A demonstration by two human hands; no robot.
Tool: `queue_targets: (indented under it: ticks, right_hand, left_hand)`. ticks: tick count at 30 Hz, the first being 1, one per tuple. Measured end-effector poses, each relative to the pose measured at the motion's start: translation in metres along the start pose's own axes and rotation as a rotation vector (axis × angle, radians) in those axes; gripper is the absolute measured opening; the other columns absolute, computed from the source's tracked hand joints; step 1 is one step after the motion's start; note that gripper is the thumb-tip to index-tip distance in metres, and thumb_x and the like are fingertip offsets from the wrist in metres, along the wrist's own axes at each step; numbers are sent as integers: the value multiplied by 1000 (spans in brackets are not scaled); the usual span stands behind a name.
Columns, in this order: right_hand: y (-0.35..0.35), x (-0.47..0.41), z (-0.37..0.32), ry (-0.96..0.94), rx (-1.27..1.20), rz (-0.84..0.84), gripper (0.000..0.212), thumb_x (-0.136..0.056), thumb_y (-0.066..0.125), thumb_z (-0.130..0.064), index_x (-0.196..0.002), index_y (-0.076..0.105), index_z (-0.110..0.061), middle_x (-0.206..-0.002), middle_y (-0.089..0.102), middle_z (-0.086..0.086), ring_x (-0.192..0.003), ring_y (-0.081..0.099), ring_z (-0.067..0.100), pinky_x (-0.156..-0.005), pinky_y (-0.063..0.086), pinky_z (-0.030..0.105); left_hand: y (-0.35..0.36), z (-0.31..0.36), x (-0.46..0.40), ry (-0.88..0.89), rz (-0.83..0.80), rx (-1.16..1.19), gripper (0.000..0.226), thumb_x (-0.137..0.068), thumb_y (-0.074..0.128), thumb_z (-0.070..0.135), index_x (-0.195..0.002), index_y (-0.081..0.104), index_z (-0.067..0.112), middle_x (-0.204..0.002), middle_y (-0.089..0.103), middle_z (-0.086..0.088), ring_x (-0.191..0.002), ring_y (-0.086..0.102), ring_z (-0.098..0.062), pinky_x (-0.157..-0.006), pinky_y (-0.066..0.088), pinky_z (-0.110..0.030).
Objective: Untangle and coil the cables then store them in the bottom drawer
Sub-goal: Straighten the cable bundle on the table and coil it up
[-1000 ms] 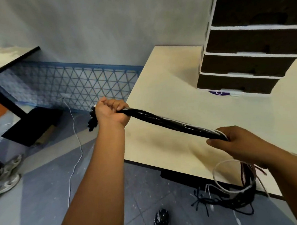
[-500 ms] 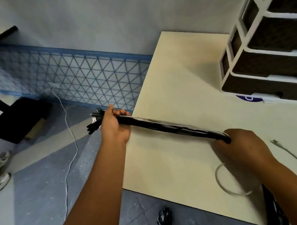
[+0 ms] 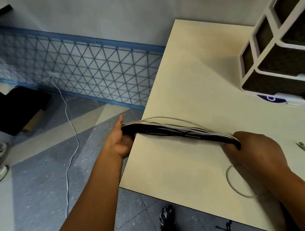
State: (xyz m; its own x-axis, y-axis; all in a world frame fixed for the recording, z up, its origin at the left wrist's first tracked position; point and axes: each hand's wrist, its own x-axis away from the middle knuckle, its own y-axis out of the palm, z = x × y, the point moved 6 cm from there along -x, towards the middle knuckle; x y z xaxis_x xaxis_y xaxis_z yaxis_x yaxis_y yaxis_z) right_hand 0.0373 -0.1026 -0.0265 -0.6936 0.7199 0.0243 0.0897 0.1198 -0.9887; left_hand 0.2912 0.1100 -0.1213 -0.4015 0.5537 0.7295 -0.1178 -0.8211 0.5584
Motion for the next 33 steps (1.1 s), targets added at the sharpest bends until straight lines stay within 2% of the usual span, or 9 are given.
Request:
queue_targets:
  ticks: [4, 6, 8, 11, 14, 17, 20, 26, 33]
  right_hand:
    - [1, -1, 2, 1, -4, 2, 40, -88, 50, -50, -61, 51, -21, -50, 52, -4, -50, 49, 16, -47, 38, 28]
    - [2, -2, 4, -4, -4, -3, 39, -89, 51, -50, -62, 52, -21, -51, 52, -4, -50, 49, 16, -47, 39, 28]
    - [2, -1, 3, -11, -8, 6, 38, -89, 51, -49, -63, 52, -21, -51, 51, -4, -51, 49, 17, -49, 42, 29]
    - [1, 0, 4, -6, -22, 20, 37, -88, 50, -48, -63, 50, -21, -52, 51, -3, -52, 50, 18, -50, 44, 30]
    - [3, -1, 5, -26, -15, 7, 36, -89, 50, -49, -66, 50, -21, -56, 52, -3, -55, 52, 19, -52, 44, 31]
    - [4, -3, 5, -34, -16, -29, 33, -90, 50, -50, -72, 56, -22, -61, 55, -4, -61, 55, 21, -56, 46, 31]
    - [5, -4, 3, -67, -21, -23, 32, -90, 50, -48, -73, 56, -22, -61, 53, -4, -63, 56, 22, -58, 48, 33]
    - [2, -6, 10, -129, -123, -86, 32, -87, 54, -41, -66, 44, -20, -59, 47, -4, -63, 51, 21, -53, 34, 31]
    - [7, 27, 54, 23, -1257, -868, 12, -93, 55, -2, -84, 50, -6, -61, 46, 9, -46, 47, 14, -47, 45, 26]
  left_hand:
    - [-23, -7, 28, -55, -64, -364, 95, -80, 31, 85, -120, 68, 6, -128, 63, -17, -120, 59, -34, -104, 40, -48]
    - [-35, 1, 56, -40, 68, -792, 105, -74, 22, 91, -115, 67, 5, -117, 69, -12, -113, 62, -31, -94, 46, -43]
    - [-37, 23, 82, 154, 290, -1146, 96, -79, 14, 83, -92, 71, 6, -91, 75, -8, -91, 67, -27, -78, 48, -37]
    - [18, 47, 122, 712, 492, -1524, 66, -89, 29, 71, -80, 61, 14, -76, 64, -6, -74, 60, -24, -69, 46, -37]
    - [103, 0, 132, 1131, 151, -1687, 22, -85, 62, 38, -99, 56, 21, -90, 58, 5, -83, 51, -14, -71, 42, -30]
    - [164, -89, 108, 1405, -266, -2032, 63, -69, 65, 22, -130, 53, 14, -114, 60, -3, -103, 50, -22, -85, 39, -35]
    - [187, -128, 64, 1313, -301, -2190, 64, -71, 66, 15, -133, 53, 11, -119, 63, -10, -109, 55, -31, -95, 39, -46]
    - [192, -131, 44, 1352, -229, -2266, 16, -90, 51, 28, -100, 53, 16, -85, 64, -5, -77, 57, -31, -60, 25, -34]
    - [189, -130, 42, 1380, -138, -2256, 19, -87, 57, 29, -100, 54, 16, -75, 65, -8, -70, 60, -36, -56, 27, -33]
